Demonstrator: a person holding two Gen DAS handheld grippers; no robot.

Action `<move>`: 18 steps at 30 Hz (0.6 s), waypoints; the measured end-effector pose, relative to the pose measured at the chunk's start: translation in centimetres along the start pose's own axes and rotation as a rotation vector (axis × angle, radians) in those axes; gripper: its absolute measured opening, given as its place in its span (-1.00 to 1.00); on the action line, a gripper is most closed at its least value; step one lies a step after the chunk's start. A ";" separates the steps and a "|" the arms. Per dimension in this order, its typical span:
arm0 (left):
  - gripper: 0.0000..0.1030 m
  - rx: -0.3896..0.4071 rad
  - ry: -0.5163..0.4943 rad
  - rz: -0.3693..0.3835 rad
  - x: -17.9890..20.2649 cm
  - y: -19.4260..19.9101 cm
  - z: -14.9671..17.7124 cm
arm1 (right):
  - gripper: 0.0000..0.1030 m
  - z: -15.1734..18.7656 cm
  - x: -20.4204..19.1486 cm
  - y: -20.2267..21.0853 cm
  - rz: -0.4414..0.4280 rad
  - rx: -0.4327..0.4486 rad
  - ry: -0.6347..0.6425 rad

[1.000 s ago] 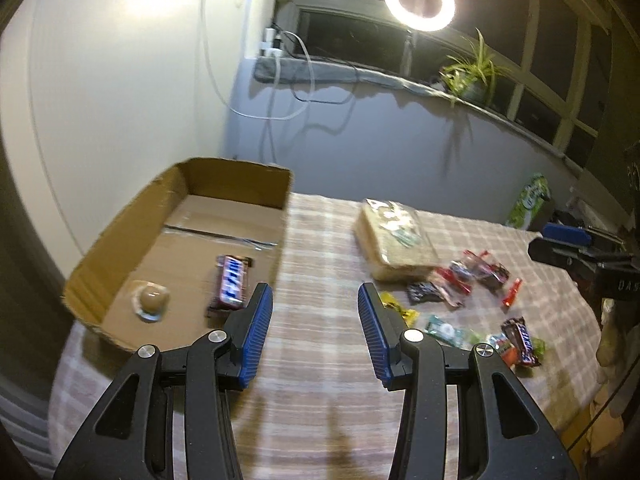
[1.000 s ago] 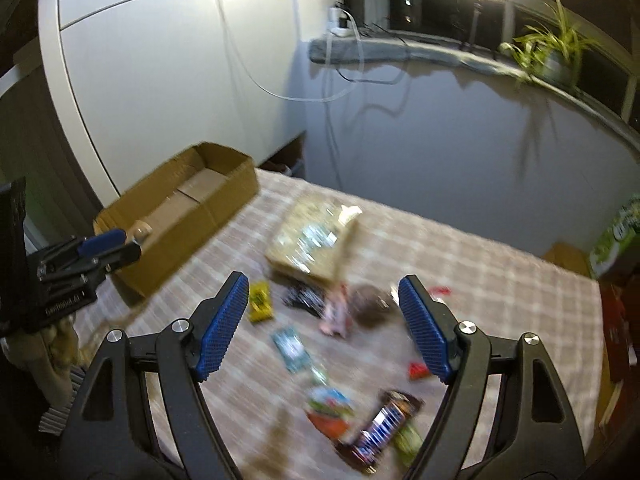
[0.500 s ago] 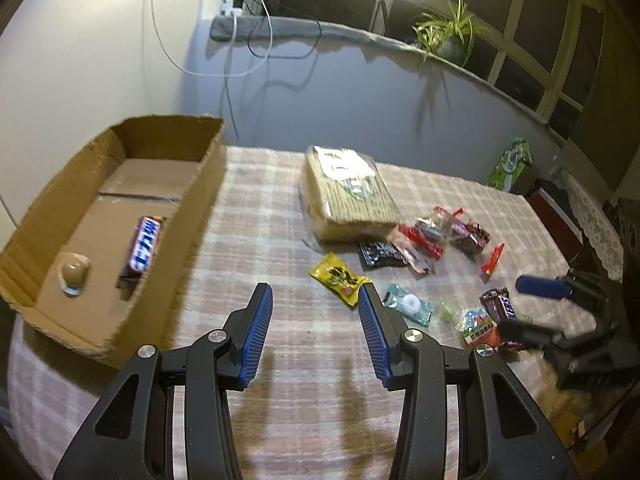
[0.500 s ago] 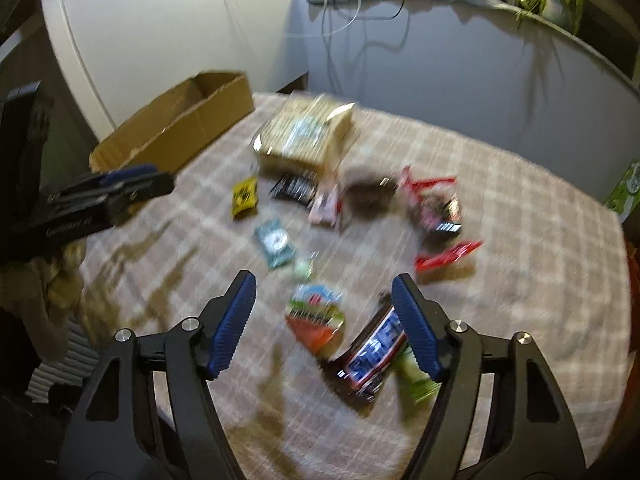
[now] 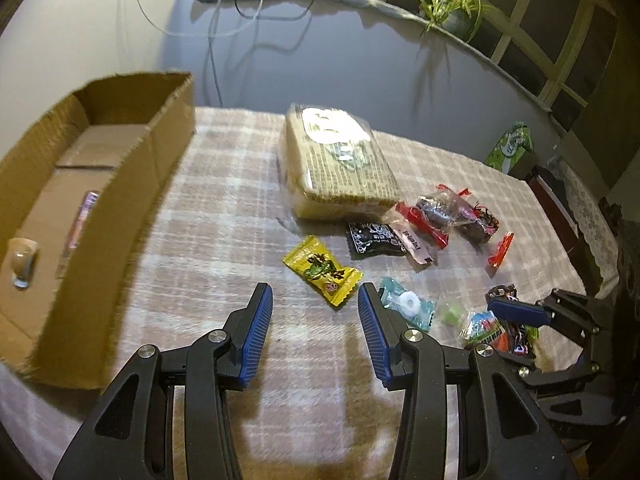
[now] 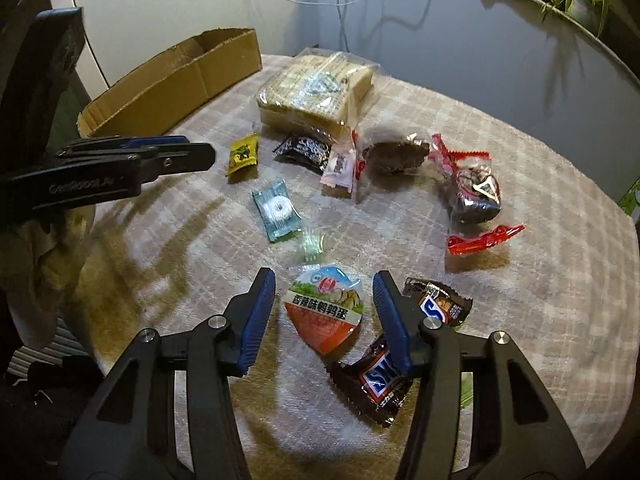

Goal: Organize snacks
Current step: 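Grasp the yellow candy with the left tool while the right tool grasps the egg-tray snack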

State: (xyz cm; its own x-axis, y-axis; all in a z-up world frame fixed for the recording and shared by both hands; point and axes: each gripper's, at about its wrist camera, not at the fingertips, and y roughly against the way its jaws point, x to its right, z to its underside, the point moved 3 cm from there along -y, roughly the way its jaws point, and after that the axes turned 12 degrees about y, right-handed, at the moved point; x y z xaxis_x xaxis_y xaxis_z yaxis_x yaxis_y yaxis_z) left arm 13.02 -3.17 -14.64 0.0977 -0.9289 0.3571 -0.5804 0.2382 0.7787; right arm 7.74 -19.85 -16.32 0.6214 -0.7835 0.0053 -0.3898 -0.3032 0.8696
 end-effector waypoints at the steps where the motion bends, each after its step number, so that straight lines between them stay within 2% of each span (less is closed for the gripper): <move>1: -0.16 -0.011 0.004 0.002 0.0 -0.4 -0.1 | 0.04 0.1 0.0 -0.2 -0.002 -0.005 -0.001; 5: -0.15 -0.033 0.009 -0.014 0.5 -1.9 -0.3 | 0.04 0.3 -0.1 -0.3 0.003 -0.007 0.012; 7: -0.04 -0.028 0.009 -0.029 0.7 -2.4 -0.6 | 0.04 0.3 -0.1 -0.4 0.004 -0.008 0.015; 12: -0.05 0.000 -0.031 -0.074 1.5 -3.0 -0.8 | 0.04 0.3 -0.5 -0.8 0.007 -0.019 0.039; 15: -0.11 0.016 -0.052 -0.095 1.7 -3.3 -0.7 | 0.03 0.3 -0.6 -0.9 0.010 -0.021 0.048; 18: -0.25 0.030 -0.073 -0.116 1.6 -3.4 -0.7 | -0.18 0.5 -0.1 -0.9 0.013 -0.019 0.035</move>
State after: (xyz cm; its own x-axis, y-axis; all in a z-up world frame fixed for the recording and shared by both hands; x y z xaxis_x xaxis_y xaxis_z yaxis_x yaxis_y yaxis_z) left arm 15.72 -5.22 -16.30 0.1070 -0.9682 0.2263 -0.5923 0.1207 0.7966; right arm 7.73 -19.75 -17.33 0.6398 -0.7678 0.0332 -0.3848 -0.2827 0.8786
